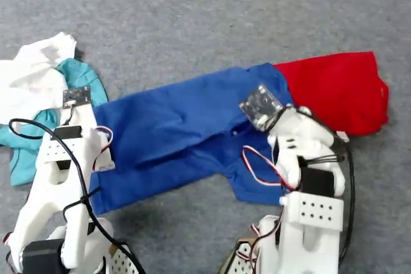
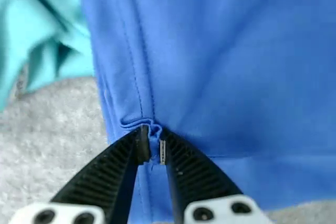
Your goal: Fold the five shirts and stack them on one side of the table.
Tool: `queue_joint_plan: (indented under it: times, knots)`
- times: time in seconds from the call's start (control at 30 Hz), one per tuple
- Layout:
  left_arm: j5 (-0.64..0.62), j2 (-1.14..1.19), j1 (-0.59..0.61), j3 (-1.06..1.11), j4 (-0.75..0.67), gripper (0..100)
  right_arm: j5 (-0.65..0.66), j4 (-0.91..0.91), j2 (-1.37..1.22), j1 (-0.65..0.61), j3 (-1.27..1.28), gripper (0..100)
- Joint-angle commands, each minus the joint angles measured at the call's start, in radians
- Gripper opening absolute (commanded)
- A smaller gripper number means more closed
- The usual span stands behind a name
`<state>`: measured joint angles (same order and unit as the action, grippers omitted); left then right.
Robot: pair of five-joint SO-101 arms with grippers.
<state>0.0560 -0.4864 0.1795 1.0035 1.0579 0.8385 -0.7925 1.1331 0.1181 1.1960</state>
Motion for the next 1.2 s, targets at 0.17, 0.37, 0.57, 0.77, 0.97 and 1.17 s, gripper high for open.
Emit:
queue_joint_plan:
  times: [0.17,0.37,0.57,0.77,0.97,1.17]
  knots:
    - [0.209,-0.010,-0.021,-0.044,0.153,2,0.103,-0.193,0.136,0.024,0.041,0.1]
    - [0.311,-0.010,-0.011,-0.103,0.278,2,0.146,-0.310,0.202,0.024,0.068,0.1]
    - [0.321,-0.012,0.002,-0.147,0.338,2,0.144,-0.342,0.289,0.045,0.105,0.1]
    - [0.321,-0.071,0.071,-0.199,0.381,2,0.146,-0.394,0.337,0.099,0.073,0.1]
    - [0.322,-0.165,0.060,-0.087,0.341,2,0.144,-0.399,0.337,0.122,0.079,0.1]
    - [0.333,-0.179,0.052,0.034,0.226,2,0.152,-0.453,0.343,0.124,0.077,0.1]
